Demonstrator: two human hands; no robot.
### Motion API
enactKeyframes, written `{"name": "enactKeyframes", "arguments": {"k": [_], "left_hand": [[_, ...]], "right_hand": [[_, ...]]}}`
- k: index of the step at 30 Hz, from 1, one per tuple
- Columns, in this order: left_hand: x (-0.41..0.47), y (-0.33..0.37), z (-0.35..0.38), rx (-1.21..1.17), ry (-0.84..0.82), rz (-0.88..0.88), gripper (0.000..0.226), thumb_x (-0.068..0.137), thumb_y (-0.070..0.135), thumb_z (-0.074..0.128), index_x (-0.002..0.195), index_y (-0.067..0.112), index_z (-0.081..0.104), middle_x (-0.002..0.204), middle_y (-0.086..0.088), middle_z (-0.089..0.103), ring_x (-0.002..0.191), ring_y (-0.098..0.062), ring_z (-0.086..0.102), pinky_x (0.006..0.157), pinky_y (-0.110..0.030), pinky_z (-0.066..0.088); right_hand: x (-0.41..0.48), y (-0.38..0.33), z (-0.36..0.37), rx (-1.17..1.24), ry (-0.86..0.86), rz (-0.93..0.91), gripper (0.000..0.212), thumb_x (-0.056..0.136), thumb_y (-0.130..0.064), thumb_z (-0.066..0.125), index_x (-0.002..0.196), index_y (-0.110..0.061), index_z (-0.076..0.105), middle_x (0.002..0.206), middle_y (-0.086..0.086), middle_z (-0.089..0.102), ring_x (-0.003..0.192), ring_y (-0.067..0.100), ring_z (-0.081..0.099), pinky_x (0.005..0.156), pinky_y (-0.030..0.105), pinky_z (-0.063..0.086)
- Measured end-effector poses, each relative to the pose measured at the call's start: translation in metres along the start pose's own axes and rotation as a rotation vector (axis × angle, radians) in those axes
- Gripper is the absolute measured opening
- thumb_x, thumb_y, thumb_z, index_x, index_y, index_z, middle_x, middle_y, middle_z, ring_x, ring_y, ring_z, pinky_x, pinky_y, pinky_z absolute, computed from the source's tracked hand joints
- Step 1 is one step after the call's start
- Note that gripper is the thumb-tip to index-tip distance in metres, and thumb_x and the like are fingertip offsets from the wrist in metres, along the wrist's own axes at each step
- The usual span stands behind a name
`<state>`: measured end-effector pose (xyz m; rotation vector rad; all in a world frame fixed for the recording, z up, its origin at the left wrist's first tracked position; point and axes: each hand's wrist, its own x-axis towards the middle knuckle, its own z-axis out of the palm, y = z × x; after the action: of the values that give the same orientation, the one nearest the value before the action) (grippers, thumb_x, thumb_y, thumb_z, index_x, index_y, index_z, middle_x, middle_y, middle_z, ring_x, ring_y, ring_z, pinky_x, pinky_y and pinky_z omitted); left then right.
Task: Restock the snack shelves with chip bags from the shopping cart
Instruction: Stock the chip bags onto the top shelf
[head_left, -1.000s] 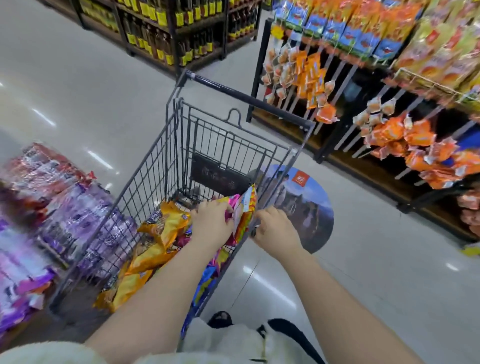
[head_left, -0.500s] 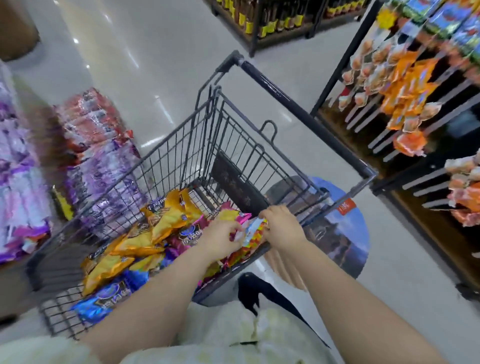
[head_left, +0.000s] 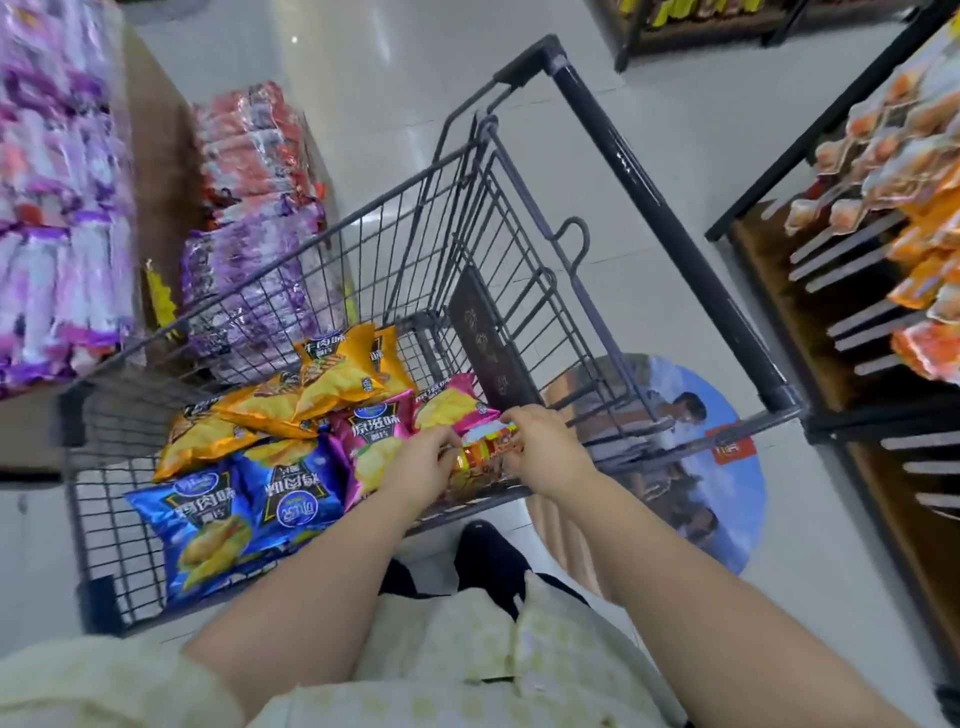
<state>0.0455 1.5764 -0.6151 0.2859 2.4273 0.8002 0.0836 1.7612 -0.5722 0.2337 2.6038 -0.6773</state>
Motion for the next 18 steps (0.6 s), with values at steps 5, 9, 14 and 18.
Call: {"name": "enactKeyframes", "arguments": {"k": [5, 9, 14, 18], "left_hand": [[-0.027, -0.010, -0.056, -0.295, 0.352, -0.122, 0.010, 0.098, 0.015, 0.056, 0.097, 0.022, 0.062, 0.101, 0.006, 0.064, 0.099, -0.014, 0.058, 0.082, -0.030, 0.045], [-0.066, -0.022, -0.122, -0.429, 0.551, -0.156, 0.022, 0.098, 0.009, 0.055, 0.087, 0.028, 0.057, 0.094, 0.006, 0.063, 0.090, -0.011, 0.057, 0.074, -0.017, 0.045], [-0.135, -0.044, -0.187, -0.459, 0.697, -0.201, 0.031, 0.097, 0.008, 0.055, 0.082, 0.035, 0.055, 0.087, 0.009, 0.062, 0.083, -0.016, 0.058, 0.073, -0.028, 0.046], [-0.202, -0.081, -0.225, -0.643, 0.902, -0.263, 0.016, 0.093, 0.010, 0.064, 0.085, 0.024, 0.063, 0.083, -0.001, 0.066, 0.075, -0.013, 0.059, 0.070, -0.031, 0.046]], "right_hand": [[0.008, -0.013, -0.016, 0.213, 0.026, -0.011, 0.063, 0.079, -0.023, 0.075, 0.136, -0.019, 0.047, 0.133, 0.007, 0.051, 0.125, 0.025, 0.046, 0.102, 0.035, 0.039], [0.027, -0.047, -0.030, 0.282, -0.227, -0.149, 0.103, 0.069, -0.036, 0.086, 0.151, -0.026, 0.024, 0.154, 0.004, 0.028, 0.142, 0.020, 0.027, 0.115, 0.037, 0.027], [0.051, -0.143, -0.041, 0.302, -0.622, -0.343, 0.109, 0.063, -0.038, 0.089, 0.150, -0.032, 0.025, 0.147, -0.009, 0.038, 0.134, 0.009, 0.036, 0.113, 0.035, 0.033], [0.050, -0.228, -0.016, 0.362, -0.780, -0.485, 0.094, 0.050, -0.050, 0.093, 0.132, -0.043, 0.047, 0.133, -0.012, 0.058, 0.126, 0.009, 0.052, 0.107, 0.044, 0.042]]}}
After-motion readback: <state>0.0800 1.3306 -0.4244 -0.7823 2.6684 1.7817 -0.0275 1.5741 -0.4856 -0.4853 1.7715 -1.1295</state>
